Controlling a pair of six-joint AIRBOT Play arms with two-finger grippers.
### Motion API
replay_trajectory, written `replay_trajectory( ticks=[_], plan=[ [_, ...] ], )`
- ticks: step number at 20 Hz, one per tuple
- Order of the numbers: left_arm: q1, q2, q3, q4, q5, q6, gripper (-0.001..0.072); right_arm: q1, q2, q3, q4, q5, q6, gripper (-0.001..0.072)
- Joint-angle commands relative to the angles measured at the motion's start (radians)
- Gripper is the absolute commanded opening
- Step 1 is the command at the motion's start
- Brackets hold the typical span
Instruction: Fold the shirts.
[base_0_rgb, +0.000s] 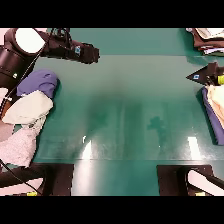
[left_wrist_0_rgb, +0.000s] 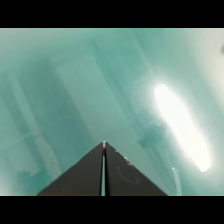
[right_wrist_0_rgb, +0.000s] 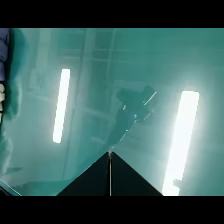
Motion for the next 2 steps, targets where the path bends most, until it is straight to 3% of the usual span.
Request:
replay_trajectory(
  ticks=[1, 2],
  plan=[
    [0.000, 0.000, 0.000, 0.000, 0.030, 0.000, 0.0026, 0.037, 0.000, 0.000, 0.002, 0.002, -0.009, 0.0015],
    [0.000, 0.000, 0.000, 0.000, 0.031, 0.000, 0.0026, 0.037, 0.000, 0.000, 0.002, 0.003, -0.009, 0.0015]
  ],
)
